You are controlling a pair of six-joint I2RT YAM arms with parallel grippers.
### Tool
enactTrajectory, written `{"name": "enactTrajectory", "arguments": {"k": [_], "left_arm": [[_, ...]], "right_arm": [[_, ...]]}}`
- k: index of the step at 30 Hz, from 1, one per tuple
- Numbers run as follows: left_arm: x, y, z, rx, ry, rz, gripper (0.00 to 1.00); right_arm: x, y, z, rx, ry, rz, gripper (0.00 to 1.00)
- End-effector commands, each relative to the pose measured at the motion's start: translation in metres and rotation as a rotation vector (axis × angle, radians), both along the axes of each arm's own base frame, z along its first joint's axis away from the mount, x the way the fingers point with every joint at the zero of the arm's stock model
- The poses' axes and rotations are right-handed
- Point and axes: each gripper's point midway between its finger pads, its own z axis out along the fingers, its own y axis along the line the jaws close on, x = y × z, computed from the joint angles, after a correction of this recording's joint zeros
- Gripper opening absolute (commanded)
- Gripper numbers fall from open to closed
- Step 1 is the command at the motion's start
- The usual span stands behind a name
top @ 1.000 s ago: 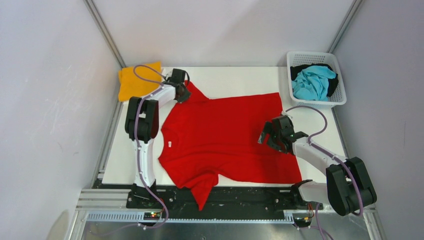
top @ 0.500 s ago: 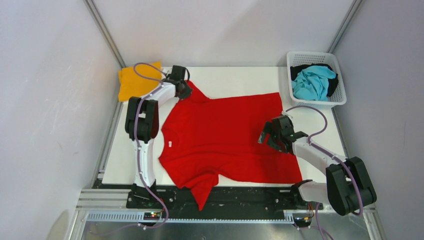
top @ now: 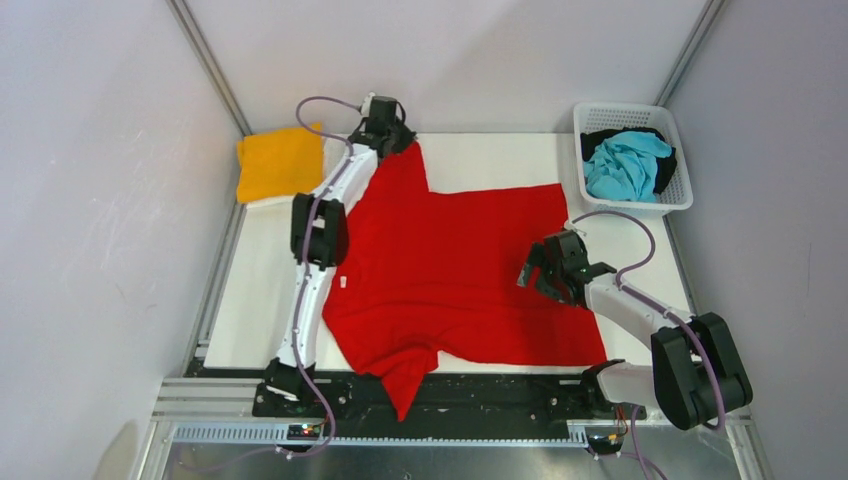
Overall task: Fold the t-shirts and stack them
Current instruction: Flatten out the tshirt
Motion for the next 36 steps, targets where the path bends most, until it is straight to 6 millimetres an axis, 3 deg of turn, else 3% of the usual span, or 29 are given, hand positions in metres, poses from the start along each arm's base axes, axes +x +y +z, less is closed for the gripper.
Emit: {"name": "enactTrajectory", "arguments": {"k": [1, 2, 3, 4, 5, 6, 7, 10, 11, 12, 13, 14, 15, 16, 17, 18, 19, 20, 21, 22, 23, 24, 25, 27, 31, 36], "left_arm": [[0.029, -0.047, 0.021, -0.116, -0.126, -0.09, 0.21], [0.027, -0.06, 0.033, -0.108, -0.169, -0.13, 0.29], [0.027, -0.065, 0.05, -0.105, -0.214, -0.143, 0.6], [0.021, -0.07, 0.045, -0.054, -0.218, -0.159, 0.79], [0.017, -0.071, 0.07, -0.035, -0.258, -0.164, 0.94], [0.012, -0.067, 0.06, 0.039, -0.249, -0.161, 0.97], [0.007, -0.062, 0.088, 0.062, -0.288, -0.148, 0.99], [-0.022, -0.042, 0.126, 0.146, -0.317, -0.166, 1.0], [-0.032, -0.035, 0.107, 0.193, -0.272, -0.178, 1.0], [-0.046, -0.028, 0.144, 0.193, -0.319, -0.172, 1.0], [-0.059, -0.019, 0.121, 0.236, -0.265, -0.175, 1.0], [-0.075, -0.011, 0.151, 0.233, -0.302, -0.165, 1.0], [-0.092, -0.003, 0.122, 0.268, -0.236, -0.177, 1.0], [-0.11, 0.004, 0.143, 0.266, -0.262, -0.174, 1.0], [-0.13, 0.012, 0.106, 0.299, -0.179, -0.189, 1.0], [-0.147, 0.019, 0.12, 0.295, -0.196, -0.184, 1.0], [-0.17, 0.027, 0.081, 0.319, -0.111, -0.201, 1.0], [-0.185, 0.032, 0.087, 0.313, -0.119, -0.2, 1.0], [-0.207, 0.038, 0.051, 0.326, -0.039, -0.217, 1.0], [-0.22, 0.042, 0.051, 0.319, -0.035, -0.22, 1.0], [-0.243, 0.045, 0.019, 0.321, 0.041, -0.244, 1.0], [-0.253, 0.046, 0.013, 0.314, 0.054, -0.254, 1.0], [-0.27, 0.05, -0.012, 0.318, 0.118, -0.264, 1.0], [-0.292, 0.053, -0.039, 0.315, 0.189, -0.288, 1.0], [-0.308, 0.053, -0.078, 0.317, 0.299, -0.313, 1.0], [-0.297, 0.059, -0.093, 0.353, 0.335, -0.285, 1.0]], "right_arm": [[0.008, -0.008, 0.002, -0.041, -0.007, -0.021, 0.99], [0.008, -0.008, 0.002, -0.039, -0.007, -0.021, 1.0], [0.008, -0.008, 0.001, -0.039, -0.003, -0.02, 0.99], [0.008, -0.008, 0.001, -0.038, -0.003, -0.021, 0.99], [0.008, -0.008, 0.002, -0.038, -0.006, -0.023, 0.99], [0.008, -0.009, 0.002, -0.041, -0.008, -0.025, 0.99], [0.009, -0.009, 0.005, -0.037, -0.017, -0.028, 0.99], [0.01, -0.01, 0.012, -0.037, -0.041, -0.035, 1.0], [0.01, -0.012, 0.016, -0.043, -0.055, -0.041, 0.99], [0.01, -0.013, 0.019, -0.043, -0.062, -0.043, 1.0], [0.01, -0.014, 0.024, -0.045, -0.075, -0.047, 0.99], [0.011, -0.014, 0.028, -0.043, -0.086, -0.05, 1.0], [0.011, -0.016, 0.034, -0.042, -0.102, -0.058, 1.0], [0.014, -0.016, 0.039, -0.037, -0.114, -0.062, 1.0], [0.015, -0.016, 0.045, -0.034, -0.131, -0.067, 1.0], [0.018, -0.015, 0.052, -0.027, -0.151, -0.066, 0.99], [0.02, -0.015, 0.056, -0.028, -0.161, -0.065, 0.99], [0.022, -0.015, 0.059, -0.032, -0.168, -0.065, 0.99], [0.026, -0.015, 0.063, -0.031, -0.181, -0.067, 0.99], [0.028, -0.015, 0.063, -0.033, -0.18, -0.064, 0.99], [0.031, -0.014, 0.066, -0.026, -0.186, -0.062, 0.99], [0.033, -0.012, 0.061, -0.031, -0.173, -0.051, 0.99], [0.038, -0.01, 0.063, -0.023, -0.179, -0.046, 0.99], [0.044, -0.009, 0.057, -0.032, -0.16, -0.044, 1.0], [0.059, -0.006, 0.042, -0.027, -0.11, -0.044, 0.99], [0.073, -0.005, 0.02, -0.034, -0.048, -0.031, 0.99]]}}
